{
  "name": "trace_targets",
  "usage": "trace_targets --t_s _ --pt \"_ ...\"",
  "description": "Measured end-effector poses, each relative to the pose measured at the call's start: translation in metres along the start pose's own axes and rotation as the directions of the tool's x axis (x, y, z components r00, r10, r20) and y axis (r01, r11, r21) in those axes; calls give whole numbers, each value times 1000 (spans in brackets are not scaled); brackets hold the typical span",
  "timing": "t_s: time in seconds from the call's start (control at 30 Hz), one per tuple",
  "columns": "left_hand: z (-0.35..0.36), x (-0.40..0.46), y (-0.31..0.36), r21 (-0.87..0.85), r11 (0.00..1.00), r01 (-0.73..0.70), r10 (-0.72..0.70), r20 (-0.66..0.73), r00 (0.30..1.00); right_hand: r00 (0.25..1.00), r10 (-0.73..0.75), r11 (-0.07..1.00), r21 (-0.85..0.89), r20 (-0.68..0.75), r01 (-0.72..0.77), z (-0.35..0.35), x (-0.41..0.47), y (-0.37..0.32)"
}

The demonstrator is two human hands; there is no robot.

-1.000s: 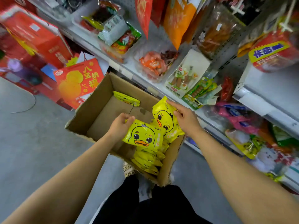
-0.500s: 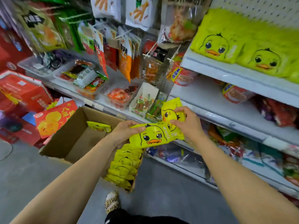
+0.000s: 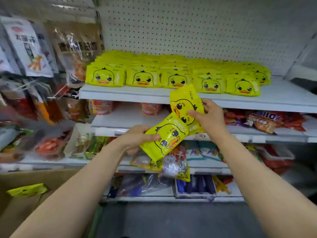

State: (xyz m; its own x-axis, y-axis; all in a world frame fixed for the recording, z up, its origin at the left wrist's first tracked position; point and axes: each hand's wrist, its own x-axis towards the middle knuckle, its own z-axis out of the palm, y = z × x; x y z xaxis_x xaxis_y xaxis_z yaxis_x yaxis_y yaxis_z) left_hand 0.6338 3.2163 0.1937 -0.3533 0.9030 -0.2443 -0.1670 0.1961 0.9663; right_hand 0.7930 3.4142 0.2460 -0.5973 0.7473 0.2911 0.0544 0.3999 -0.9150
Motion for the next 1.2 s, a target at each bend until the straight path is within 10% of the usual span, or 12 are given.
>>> trace_targets --t_s 0.53,1.2 --pt "200 196 141 555 780 -289 184 237 954 936 -2 1000 8 -352 5 -262 87 35" --pt "378 479 237 859 448 -249 175 189 966 920 -116 993 -29 -375 113 -472 285 125"
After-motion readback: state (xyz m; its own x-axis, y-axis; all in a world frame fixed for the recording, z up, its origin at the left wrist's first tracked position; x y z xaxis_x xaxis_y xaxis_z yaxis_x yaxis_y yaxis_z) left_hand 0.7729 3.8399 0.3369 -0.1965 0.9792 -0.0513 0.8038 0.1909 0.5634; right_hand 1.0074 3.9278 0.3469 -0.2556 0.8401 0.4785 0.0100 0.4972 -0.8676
